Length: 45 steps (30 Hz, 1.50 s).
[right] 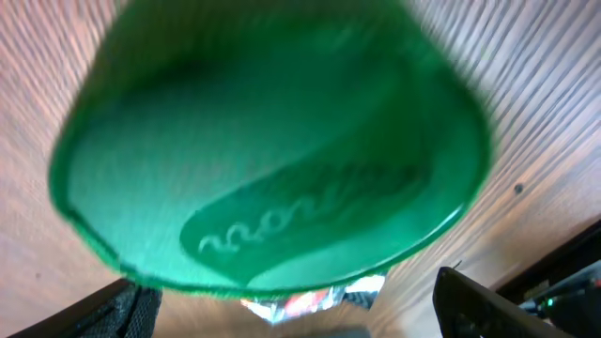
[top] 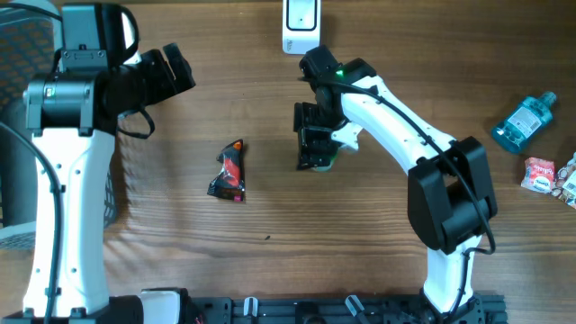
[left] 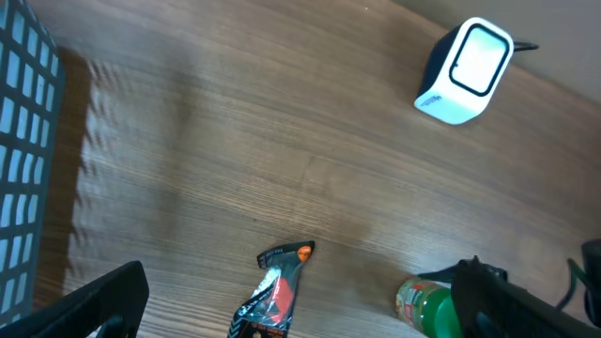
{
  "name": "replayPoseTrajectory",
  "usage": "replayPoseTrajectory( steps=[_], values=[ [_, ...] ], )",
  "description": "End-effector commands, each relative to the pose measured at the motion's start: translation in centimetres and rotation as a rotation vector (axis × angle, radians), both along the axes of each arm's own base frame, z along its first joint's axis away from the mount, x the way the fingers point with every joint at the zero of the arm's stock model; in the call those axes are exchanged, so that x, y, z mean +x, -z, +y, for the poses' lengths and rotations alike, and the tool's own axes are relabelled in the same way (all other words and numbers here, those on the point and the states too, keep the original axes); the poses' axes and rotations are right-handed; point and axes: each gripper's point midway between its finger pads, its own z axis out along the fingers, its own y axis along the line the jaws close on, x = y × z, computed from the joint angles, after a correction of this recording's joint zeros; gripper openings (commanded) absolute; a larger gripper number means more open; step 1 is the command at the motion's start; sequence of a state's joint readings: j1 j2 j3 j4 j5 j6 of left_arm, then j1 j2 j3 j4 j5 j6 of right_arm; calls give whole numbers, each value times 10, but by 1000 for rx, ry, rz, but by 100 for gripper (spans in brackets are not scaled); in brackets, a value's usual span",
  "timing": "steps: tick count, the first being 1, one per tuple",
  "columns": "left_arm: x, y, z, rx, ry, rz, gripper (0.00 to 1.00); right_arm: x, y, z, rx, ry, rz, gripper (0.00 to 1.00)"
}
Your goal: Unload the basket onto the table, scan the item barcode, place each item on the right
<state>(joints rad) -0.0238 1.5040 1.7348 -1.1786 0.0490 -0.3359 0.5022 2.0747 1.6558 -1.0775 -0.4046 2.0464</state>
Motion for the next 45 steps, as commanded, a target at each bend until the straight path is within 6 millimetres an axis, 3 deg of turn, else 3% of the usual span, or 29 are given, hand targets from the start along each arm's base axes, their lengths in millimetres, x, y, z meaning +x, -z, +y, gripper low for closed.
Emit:
replayPoseTrajectory(
  steps=[1, 5, 15, 26, 32, 38, 41, 43, 45],
  values=[
    [4, 12, 4, 7, -22, 36, 100, 2, 2, -22, -134, 25, -33, 93],
    [5, 14, 4, 7, -22, 41, 100, -2, 6, -41, -236, 25, -28, 93],
    [5, 14, 4, 7, -22, 42, 100, 7, 9, -59, -340, 1, -92, 94],
    [5, 14, 4, 7, -22, 41, 100, 2, 29, -43, -338, -59, -76, 94],
    [5, 14, 5, 7, -22, 41, 100, -3, 41, -47, -363, -68, -35, 93],
    [5, 14, 5, 7, -22, 41, 100, -3, 41, -47, -361, -81, -36, 83],
    [5, 14, 5, 7, -22, 41, 100, 2, 41, -46, -347, -169, -79, 82],
    [5, 14, 5, 7, -22, 41, 100, 3, 41, -47, -349, -208, -89, 73],
    [5, 14, 5, 7, -22, 41, 100, 3, 41, -48, -347, -247, -100, 73]
  ],
)
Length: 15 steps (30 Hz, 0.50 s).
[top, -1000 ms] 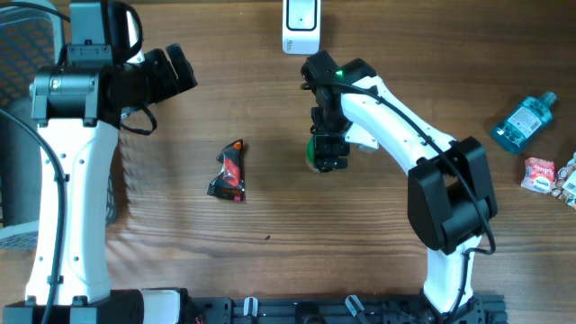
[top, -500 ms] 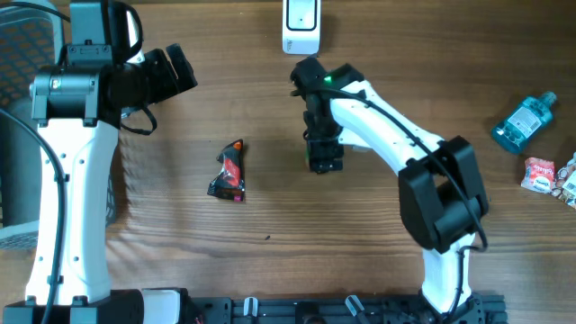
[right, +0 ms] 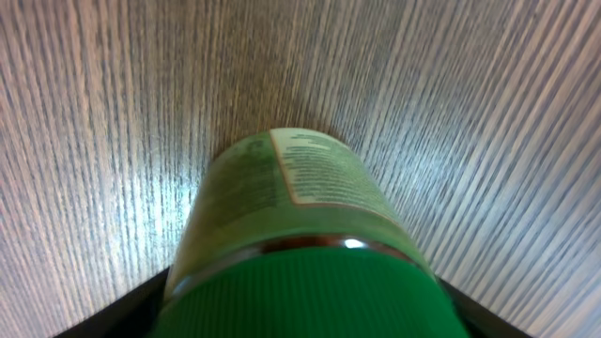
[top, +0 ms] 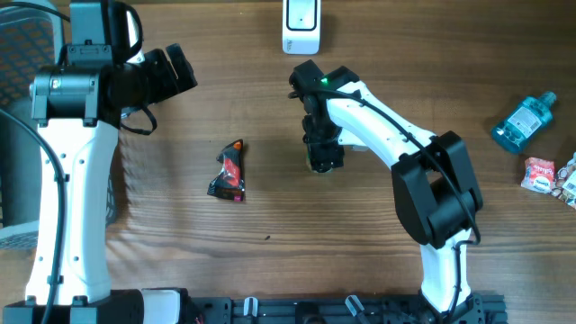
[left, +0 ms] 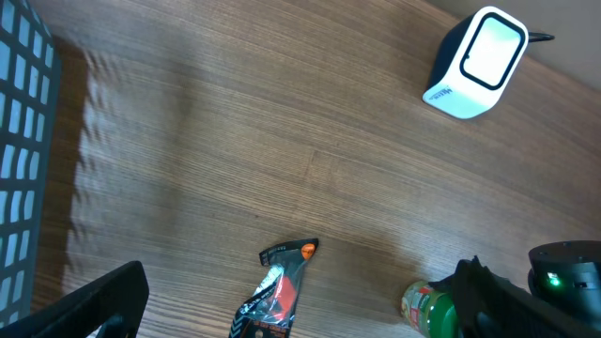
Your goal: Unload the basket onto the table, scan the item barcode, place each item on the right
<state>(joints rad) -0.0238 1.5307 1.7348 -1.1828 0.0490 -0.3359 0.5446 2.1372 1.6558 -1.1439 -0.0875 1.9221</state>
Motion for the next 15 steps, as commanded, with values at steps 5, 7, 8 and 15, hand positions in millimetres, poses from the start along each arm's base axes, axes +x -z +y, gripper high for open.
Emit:
replayPoseTrajectory(
  steps=[5, 7, 8, 15],
  values=[
    [1, 4, 5, 7, -21, 11, 100, 14, 5, -3, -6, -312, -66, 73],
    [1, 4, 5, 7, -21, 11, 100, 23, 5, 1, 9, -473, -110, 73],
    [1, 4, 5, 7, -21, 11, 100, 30, 4, 4, 23, -581, -145, 73],
    [1, 4, 5, 6, -22, 11, 100, 41, 2, 12, 100, -1302, -233, 75]
  ],
)
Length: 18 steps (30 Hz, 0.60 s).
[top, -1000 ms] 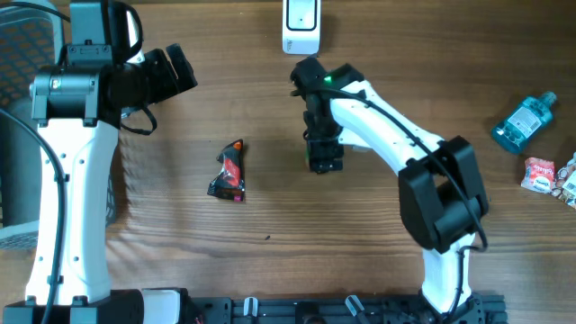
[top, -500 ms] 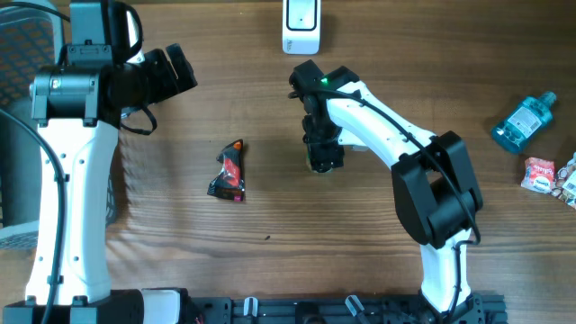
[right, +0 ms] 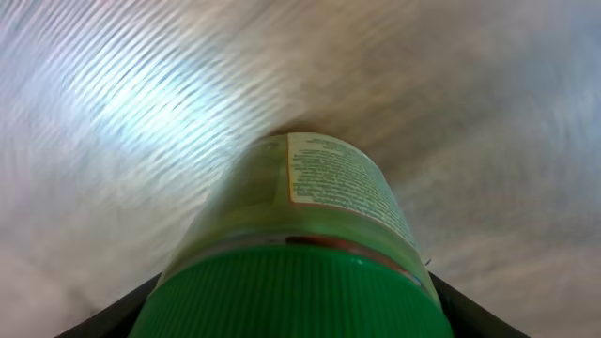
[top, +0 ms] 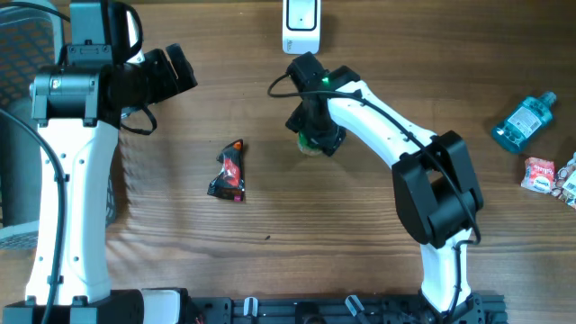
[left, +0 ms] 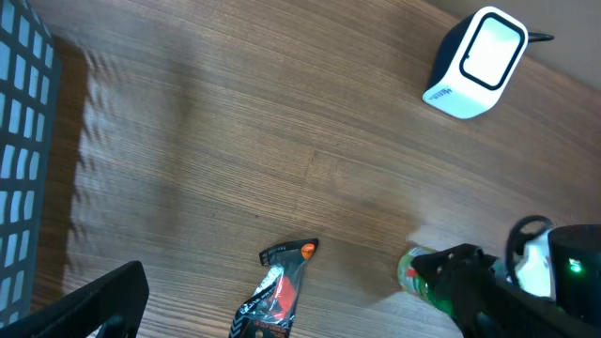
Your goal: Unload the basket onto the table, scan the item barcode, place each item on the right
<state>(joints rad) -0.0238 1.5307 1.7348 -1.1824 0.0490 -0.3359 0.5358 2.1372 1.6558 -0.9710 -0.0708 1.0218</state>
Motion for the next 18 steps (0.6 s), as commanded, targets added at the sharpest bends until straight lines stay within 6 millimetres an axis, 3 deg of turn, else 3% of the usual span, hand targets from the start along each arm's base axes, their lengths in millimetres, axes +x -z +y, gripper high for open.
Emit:
replayPoseTrajectory(
  steps=[1, 2, 6, 9, 12, 14, 18],
  values=[
    [1, 4, 5, 6, -22, 11, 100, 0, 3, -9, -27, -530, -35, 76],
    [1, 4, 4, 6, -22, 11, 100, -1, 4, -14, -41, -674, -38, 78],
    [1, 4, 4, 4, -24, 12, 100, 5, 4, -24, -106, -876, -70, 77],
    [0, 4, 4, 4, -24, 15, 100, 19, 3, -33, -195, -943, -113, 81],
    [-2, 6, 4, 4, -24, 26, 100, 31, 1, -37, -261, -1031, -153, 92],
    [-4, 7, 4, 4, -24, 35, 100, 28, -1, -39, -269, -1060, -141, 100],
    [-7, 9, 4, 5, -24, 49, 100, 21, -20, -43, -268, -1047, -145, 100]
  ],
)
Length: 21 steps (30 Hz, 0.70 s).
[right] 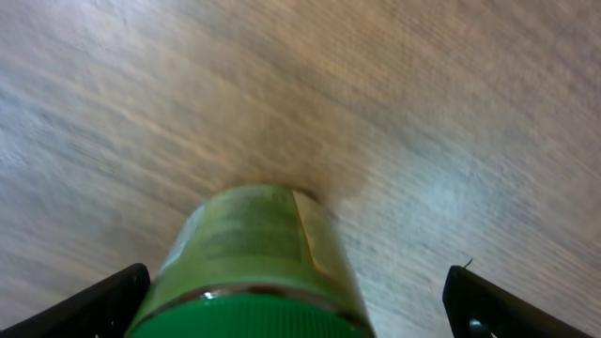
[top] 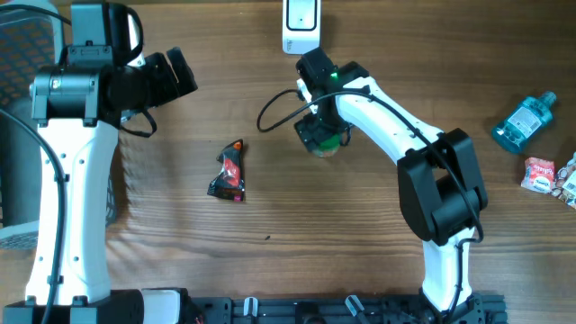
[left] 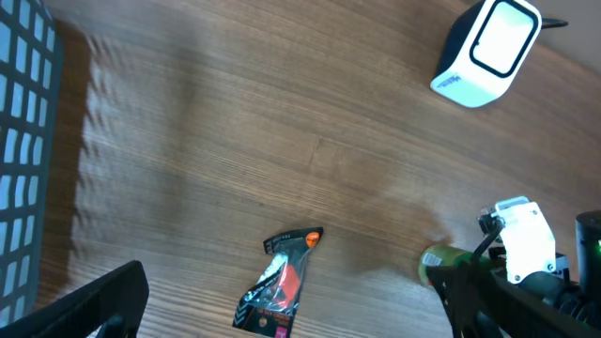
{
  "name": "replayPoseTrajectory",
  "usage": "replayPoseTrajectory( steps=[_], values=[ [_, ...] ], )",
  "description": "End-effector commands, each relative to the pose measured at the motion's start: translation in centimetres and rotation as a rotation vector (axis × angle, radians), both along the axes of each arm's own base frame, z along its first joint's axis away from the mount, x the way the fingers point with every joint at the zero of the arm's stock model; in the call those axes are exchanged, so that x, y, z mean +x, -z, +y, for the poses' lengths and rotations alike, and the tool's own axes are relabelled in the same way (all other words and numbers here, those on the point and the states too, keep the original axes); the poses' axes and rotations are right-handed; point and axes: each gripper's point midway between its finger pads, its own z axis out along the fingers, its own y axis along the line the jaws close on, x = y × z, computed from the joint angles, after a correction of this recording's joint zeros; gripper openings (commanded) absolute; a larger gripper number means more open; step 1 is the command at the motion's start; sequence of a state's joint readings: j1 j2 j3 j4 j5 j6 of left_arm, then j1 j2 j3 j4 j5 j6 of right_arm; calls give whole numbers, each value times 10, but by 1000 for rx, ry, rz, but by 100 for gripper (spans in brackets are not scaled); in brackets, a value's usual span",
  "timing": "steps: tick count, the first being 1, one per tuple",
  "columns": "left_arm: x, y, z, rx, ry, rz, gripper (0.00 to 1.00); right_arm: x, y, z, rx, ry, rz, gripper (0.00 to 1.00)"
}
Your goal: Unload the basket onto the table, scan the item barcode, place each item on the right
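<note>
A jar with a green cap and a pale label (right: 254, 253) sits between the fingers of my right gripper (top: 320, 135), which is shut on it just below the scanner. From above only the jar's (top: 328, 148) edge shows under the wrist. The white barcode scanner (top: 300, 22) stands at the far table edge, its window (left: 495, 45) visible in the left wrist view. That view also catches the jar (left: 438, 259) low on the right. My left gripper (top: 176, 72) hangs open at the upper left, holding nothing.
A black and red snack pouch (top: 229, 171) lies left of centre. A blue mouthwash bottle (top: 525, 121) and small packets (top: 544, 173) lie at the right edge. A wire basket (left: 21, 141) stands at the far left.
My right gripper, with the jar in it, has shifted slightly to the right and turned at the wrist. The left wrist view has shifted a little.
At first my right gripper was at the jar in mid-table, the green cap filling its view. Then it held the jar with the label facing the table. Later it was closer to the scanner, and now it holds the jar there, turned.
</note>
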<state>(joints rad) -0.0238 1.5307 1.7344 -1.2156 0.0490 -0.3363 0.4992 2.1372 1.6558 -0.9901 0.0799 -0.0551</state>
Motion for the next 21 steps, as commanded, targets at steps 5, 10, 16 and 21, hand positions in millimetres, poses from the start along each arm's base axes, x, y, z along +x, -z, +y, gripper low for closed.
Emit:
replayPoseTrajectory(
  steps=[5, 10, 16, 21],
  values=[
    [0, 4, 4, 5, -23, 15, 100, 5, -73, 11, 113, -8, -129, 100],
    [-2, 5, 4, 6, -23, 23, 100, 1, -142, 27, 339, 203, -219, 100],
    [-1, 5, 5, 6, -24, 21, 100, -29, -146, -4, 398, 1117, -83, 100],
    [-1, 5, 4, 6, -23, 21, 100, -68, -129, -24, 276, 1680, 27, 100]
  ],
)
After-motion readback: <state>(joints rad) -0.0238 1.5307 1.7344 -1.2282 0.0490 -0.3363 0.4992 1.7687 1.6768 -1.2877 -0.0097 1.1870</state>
